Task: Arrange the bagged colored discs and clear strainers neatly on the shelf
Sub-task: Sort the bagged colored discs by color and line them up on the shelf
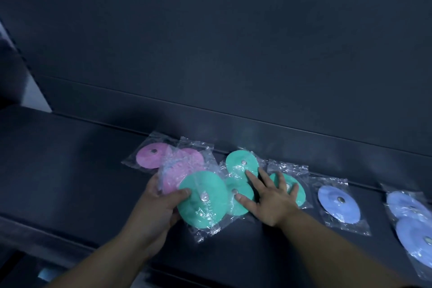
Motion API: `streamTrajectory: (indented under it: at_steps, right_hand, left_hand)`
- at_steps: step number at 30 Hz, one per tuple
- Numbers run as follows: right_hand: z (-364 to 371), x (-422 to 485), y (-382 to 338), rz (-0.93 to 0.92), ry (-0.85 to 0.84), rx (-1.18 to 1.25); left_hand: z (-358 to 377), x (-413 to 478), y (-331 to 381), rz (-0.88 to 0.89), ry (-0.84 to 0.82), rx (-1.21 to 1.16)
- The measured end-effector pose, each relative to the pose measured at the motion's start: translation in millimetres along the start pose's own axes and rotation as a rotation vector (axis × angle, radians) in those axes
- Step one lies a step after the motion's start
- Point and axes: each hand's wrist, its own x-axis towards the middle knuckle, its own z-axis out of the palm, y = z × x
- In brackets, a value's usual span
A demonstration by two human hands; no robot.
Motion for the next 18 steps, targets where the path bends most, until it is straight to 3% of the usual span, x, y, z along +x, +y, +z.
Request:
streamTrajectory:
  at_steps: [10, 13, 16, 18]
  right_hand:
    - [2.7, -19.8, 7.3, -0.085, 0.061, -0.013]
    - [4.6, -27.7, 4.3, -0.105, 0.191, 0.076]
    - [2.5, -46.7, -4.1, -0.121, 0.496, 0.54]
    - [-5.0, -69.8, -14.6, -0.076, 0.337, 1.019]
  left_hand:
    - [14.8, -0.2, 0.7, -0.002, 0.012, 0.003]
    - [21.6, -2.2, -1.6, -0.005, 0.013, -0.007]
    - [27.4, -5.2, -7.1, -0.002, 0.015, -0.012]
    - [33.1, -7.4, -13.9, -0.004, 0.024, -0.017]
